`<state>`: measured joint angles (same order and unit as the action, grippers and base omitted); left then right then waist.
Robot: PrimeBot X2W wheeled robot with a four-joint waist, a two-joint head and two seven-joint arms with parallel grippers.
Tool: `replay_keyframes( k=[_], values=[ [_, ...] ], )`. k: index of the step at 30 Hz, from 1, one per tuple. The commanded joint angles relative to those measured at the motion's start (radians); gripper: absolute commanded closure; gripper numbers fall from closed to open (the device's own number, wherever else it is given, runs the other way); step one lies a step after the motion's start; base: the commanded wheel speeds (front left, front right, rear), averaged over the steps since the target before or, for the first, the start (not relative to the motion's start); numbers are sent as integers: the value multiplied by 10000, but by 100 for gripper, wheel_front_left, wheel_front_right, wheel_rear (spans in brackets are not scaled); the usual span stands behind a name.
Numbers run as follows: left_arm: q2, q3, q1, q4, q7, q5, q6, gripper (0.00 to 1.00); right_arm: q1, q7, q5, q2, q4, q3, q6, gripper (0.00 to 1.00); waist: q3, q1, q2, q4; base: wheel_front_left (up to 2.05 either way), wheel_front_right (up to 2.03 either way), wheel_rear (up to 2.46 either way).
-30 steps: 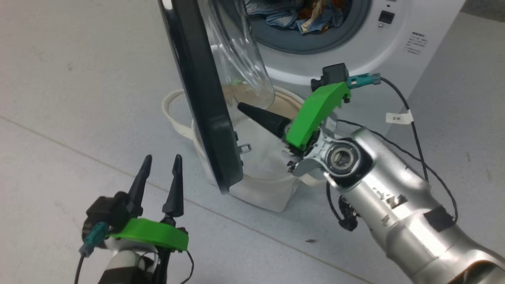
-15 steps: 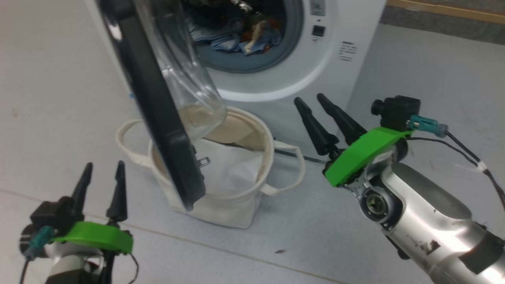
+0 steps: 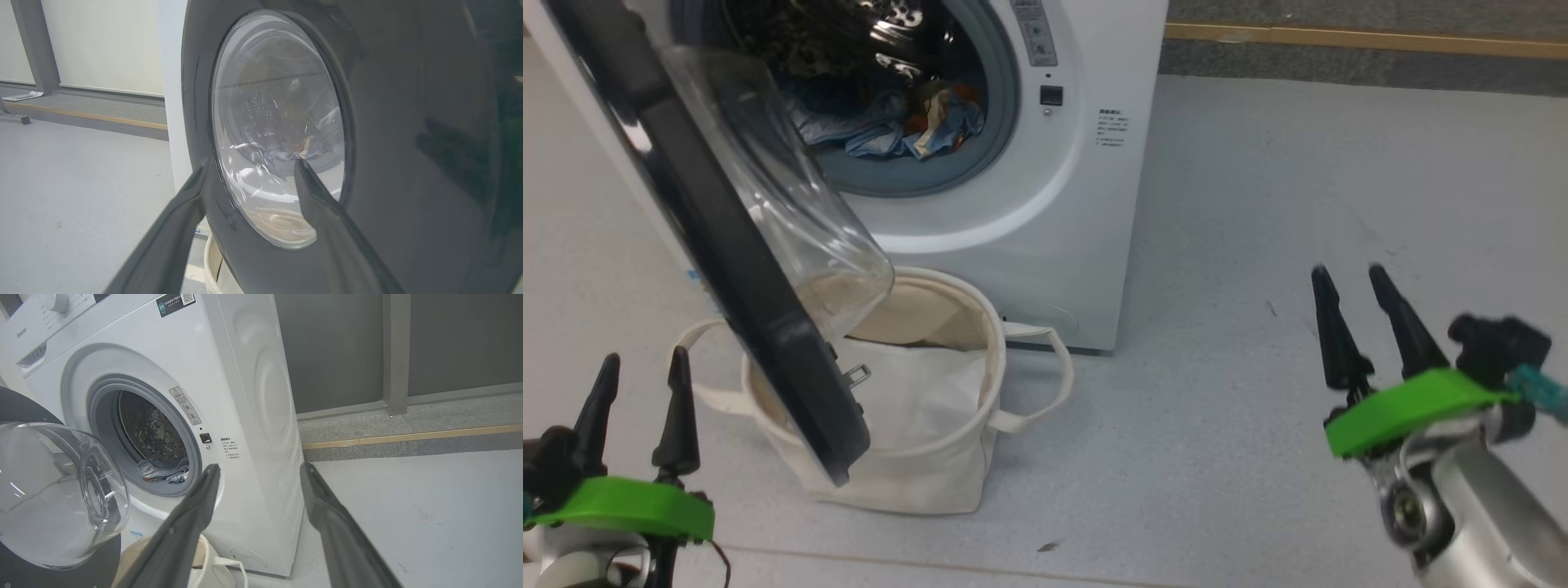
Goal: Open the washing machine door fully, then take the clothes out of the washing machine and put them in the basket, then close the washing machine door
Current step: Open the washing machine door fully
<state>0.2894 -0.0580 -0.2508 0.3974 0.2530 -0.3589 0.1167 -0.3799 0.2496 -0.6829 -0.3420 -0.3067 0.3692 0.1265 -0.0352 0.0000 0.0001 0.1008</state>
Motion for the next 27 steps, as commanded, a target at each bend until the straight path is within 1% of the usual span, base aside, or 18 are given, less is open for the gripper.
replay_keyframes(
  k=[1, 7, 10, 14, 19, 27],
  values=[
    [448, -454, -232, -334, 1, -64, 77, 0, 4, 119, 218, 102, 394, 14, 42, 0, 72, 1, -1, -111, 0, 0, 0],
    [652, -389, 12, -317, -105, -324, 101, 0, 1158, 120, 1778, 726, 708, -1448, 42, 0, 209, 1, -1, -385, 0, 0, 0],
    [727, -327, 76, -310, -136, -407, 107, 0, 1590, 121, 2226, 1059, 848, -2058, 42, 0, 267, 1, -1, -411, 0, 0, 0],
    [801, -275, 105, -316, -159, -513, 113, 0, 1917, 121, 2526, 1306, 972, -2270, 42, 0, 295, 1, -1, -434, 0, 0, 0],
    [797, -143, 41, -259, -236, -630, 117, 0, 2069, 121, 2627, 1493, 882, -2448, 42, 0, 298, 1, -1, -365, 0, 0, 0],
    [748, 57, -191, -226, -340, -932, 125, 0, 2038, 121, 2689, 1535, 852, -2505, 42, 0, 227, 1, -1, -270, 0, 0, 0]
  ],
)
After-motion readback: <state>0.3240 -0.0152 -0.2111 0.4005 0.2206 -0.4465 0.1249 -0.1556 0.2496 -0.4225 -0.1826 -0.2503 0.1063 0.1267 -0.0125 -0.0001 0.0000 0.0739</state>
